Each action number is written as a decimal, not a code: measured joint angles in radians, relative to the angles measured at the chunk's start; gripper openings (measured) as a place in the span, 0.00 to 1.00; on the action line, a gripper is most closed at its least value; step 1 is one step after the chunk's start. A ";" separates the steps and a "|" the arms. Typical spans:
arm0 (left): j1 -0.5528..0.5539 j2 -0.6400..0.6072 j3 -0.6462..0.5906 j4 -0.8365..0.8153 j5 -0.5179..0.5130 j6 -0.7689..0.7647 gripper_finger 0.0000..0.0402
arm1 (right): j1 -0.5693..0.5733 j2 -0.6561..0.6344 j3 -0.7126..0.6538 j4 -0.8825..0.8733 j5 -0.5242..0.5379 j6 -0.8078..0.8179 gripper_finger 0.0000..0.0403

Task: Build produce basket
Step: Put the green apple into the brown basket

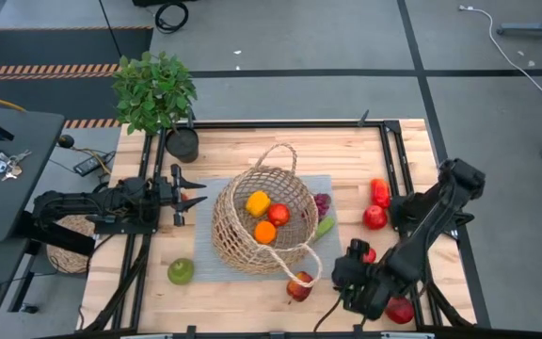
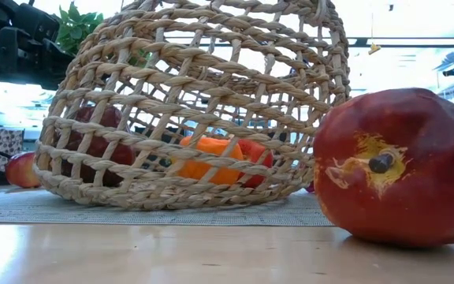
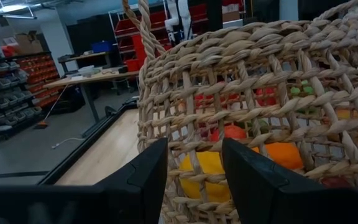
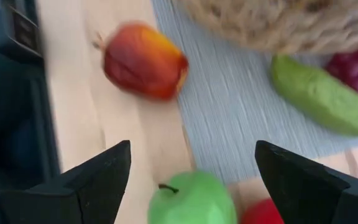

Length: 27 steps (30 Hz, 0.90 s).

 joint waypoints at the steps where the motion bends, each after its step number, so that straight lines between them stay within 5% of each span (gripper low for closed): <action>1: 0.000 0.000 0.000 0.000 0.000 0.000 0.40 | 0.004 0.019 0.000 -0.008 -0.002 0.010 0.86; 15: 0.000 0.000 0.000 0.000 0.000 0.000 0.40 | 0.019 0.173 0.000 -0.037 -0.122 -0.002 0.90; 27: 0.000 0.000 0.000 0.000 0.000 0.000 0.40 | 0.056 0.176 0.000 -0.073 -0.061 -0.028 0.92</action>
